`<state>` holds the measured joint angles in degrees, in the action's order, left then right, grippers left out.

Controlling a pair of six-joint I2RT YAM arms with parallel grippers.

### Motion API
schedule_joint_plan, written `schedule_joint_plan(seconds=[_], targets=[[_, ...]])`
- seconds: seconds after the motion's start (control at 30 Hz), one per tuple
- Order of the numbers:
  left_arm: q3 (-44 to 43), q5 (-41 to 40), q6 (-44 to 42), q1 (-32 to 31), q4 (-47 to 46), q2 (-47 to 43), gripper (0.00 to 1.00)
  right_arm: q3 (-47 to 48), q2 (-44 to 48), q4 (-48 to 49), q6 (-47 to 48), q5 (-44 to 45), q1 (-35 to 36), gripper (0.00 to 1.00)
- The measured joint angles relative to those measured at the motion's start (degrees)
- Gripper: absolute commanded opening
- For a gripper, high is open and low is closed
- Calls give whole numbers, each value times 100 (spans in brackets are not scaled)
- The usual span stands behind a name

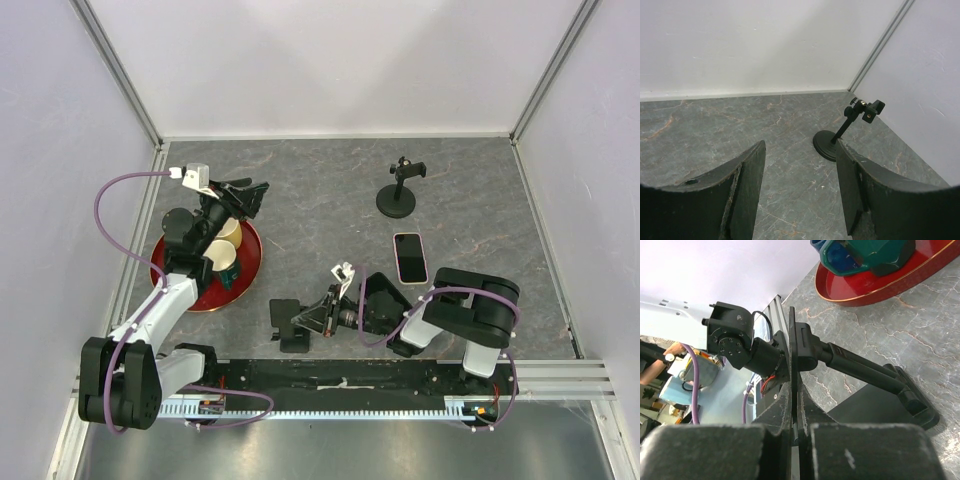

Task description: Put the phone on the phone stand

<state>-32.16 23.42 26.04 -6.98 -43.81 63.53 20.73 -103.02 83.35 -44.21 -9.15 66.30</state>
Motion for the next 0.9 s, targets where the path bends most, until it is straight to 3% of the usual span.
schedule_joint_plan(seconds=[0.37, 0.53, 0.73, 0.83, 0.87, 0.9], targets=[[0, 4, 0, 0, 0, 9, 64, -120, -55, 114, -103, -605, -299, 0], [0, 4, 0, 0, 2, 11, 64, -247, -52, 192, -153, -713, -402, 12], [0, 17, 0, 0, 0, 13, 64, -264, -76, 129, -251, -798, -426, 40], [0, 22, 0, 0, 2, 13, 64, -339, -96, -72, -278, -852, -463, 67], [0, 22, 0, 0, 0, 13, 64, -389, -96, -184, -284, -863, -485, 86], [0, 22, -2, 0, 2, 13, 64, -452, -96, -295, -295, -885, -511, 96]])
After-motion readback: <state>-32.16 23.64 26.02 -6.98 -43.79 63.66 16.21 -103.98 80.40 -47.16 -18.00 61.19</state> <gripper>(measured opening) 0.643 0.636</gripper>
